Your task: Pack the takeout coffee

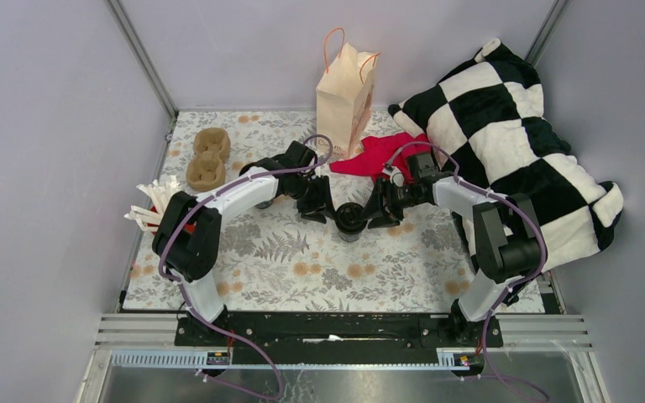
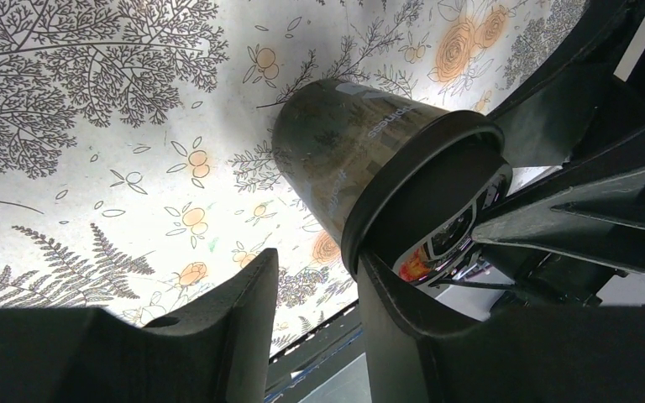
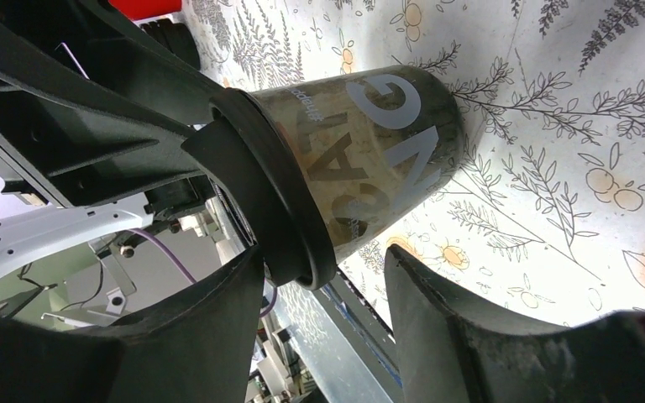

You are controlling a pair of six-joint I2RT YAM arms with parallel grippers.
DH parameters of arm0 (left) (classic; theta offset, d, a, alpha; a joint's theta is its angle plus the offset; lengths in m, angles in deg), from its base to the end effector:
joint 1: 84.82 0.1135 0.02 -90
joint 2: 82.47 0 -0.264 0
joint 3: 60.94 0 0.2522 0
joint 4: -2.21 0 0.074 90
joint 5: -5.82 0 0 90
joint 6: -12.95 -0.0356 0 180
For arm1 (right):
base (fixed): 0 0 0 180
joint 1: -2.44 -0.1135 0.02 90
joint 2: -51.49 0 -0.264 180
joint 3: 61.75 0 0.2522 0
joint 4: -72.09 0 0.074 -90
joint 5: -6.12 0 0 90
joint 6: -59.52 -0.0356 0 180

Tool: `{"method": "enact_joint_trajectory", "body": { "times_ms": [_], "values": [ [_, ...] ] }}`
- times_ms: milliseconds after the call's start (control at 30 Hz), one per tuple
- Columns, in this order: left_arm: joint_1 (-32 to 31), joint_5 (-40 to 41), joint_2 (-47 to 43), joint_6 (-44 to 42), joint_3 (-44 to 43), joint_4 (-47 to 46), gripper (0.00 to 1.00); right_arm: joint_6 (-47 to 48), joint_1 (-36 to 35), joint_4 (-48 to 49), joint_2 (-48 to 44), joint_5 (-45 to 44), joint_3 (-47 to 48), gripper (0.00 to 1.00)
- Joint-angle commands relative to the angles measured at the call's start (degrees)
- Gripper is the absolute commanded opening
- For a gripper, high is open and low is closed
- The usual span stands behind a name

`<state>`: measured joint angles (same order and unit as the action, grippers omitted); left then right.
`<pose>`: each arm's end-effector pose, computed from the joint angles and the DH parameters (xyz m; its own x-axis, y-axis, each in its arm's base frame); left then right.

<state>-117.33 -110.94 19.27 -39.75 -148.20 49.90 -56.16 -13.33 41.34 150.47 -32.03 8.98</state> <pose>0.3011 -0.2109 0.2154 -0.9915 -0.0098 -0.1301 0.0708 0.7971 -0.5996 0.3127 0.1174 0.1726 -0.9851 0.0000 -0.1721 -0.1451 0.5375 0.8307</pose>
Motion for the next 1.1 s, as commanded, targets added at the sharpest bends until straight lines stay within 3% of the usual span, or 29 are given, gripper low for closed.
{"method": "enact_joint_trajectory", "body": {
  "times_ms": [0, 533, 1067],
  "values": [
    [-0.9, 1.3, -1.5, -0.7, -0.7, -0.9, 0.44, 1.2, -0.9, 2.1, -2.6, -3.2, -0.4, 0.62],
    [-0.5, 2.1, -3.8, -0.2, -6.3, 3.3, 0.54, 1.3, 0.0, 0.0, -5.4, -2.6, 1.3, 0.67],
    [1.7, 5.2, -4.7, -1.6, 1.8, 1.9, 0.56, 1.5, -0.7, 2.0, 0.1, -3.1, 3.9, 0.68]
  ]
}}
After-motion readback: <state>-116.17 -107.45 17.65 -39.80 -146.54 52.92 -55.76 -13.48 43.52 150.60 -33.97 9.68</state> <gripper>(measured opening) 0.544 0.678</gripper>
